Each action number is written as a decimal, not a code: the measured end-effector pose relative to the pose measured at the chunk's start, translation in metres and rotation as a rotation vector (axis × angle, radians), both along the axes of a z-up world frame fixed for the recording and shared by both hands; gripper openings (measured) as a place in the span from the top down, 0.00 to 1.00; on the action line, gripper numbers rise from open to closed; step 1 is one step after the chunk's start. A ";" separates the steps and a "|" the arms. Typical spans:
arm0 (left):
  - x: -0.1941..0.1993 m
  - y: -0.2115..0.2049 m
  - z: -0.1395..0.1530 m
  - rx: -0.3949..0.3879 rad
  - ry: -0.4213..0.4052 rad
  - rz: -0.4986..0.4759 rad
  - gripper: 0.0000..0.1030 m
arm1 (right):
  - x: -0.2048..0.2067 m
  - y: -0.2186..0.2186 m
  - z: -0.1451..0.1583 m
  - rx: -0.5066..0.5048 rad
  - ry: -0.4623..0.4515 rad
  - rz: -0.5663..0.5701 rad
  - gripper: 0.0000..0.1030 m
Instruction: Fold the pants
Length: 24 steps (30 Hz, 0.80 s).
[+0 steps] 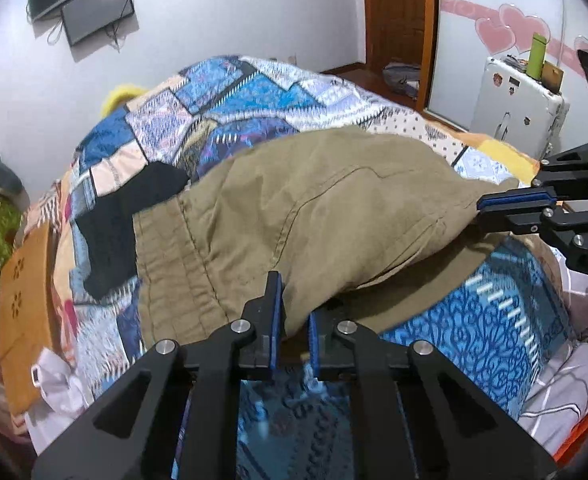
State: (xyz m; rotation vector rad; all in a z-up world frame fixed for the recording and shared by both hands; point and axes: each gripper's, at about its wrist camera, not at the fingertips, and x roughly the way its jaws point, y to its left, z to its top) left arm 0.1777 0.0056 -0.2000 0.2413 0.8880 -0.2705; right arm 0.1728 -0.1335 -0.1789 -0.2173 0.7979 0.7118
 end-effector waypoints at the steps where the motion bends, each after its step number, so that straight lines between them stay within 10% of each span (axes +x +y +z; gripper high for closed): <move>1: -0.003 0.002 -0.002 0.002 0.007 0.010 0.89 | -0.002 -0.001 -0.003 0.001 0.006 -0.003 0.96; 4: -0.012 0.008 -0.001 -0.042 0.038 0.030 0.85 | -0.009 -0.005 -0.005 0.019 0.036 0.002 0.96; 9: -0.029 0.023 0.015 -0.117 0.040 0.075 0.42 | -0.019 -0.018 0.007 0.040 0.008 -0.039 0.95; 17: -0.011 0.078 0.029 -0.198 0.013 0.306 0.25 | 0.004 -0.049 0.025 0.147 0.024 -0.220 0.64; 24: 0.023 0.098 -0.011 -0.295 0.165 0.375 0.25 | 0.028 -0.033 0.016 0.226 0.125 -0.242 0.63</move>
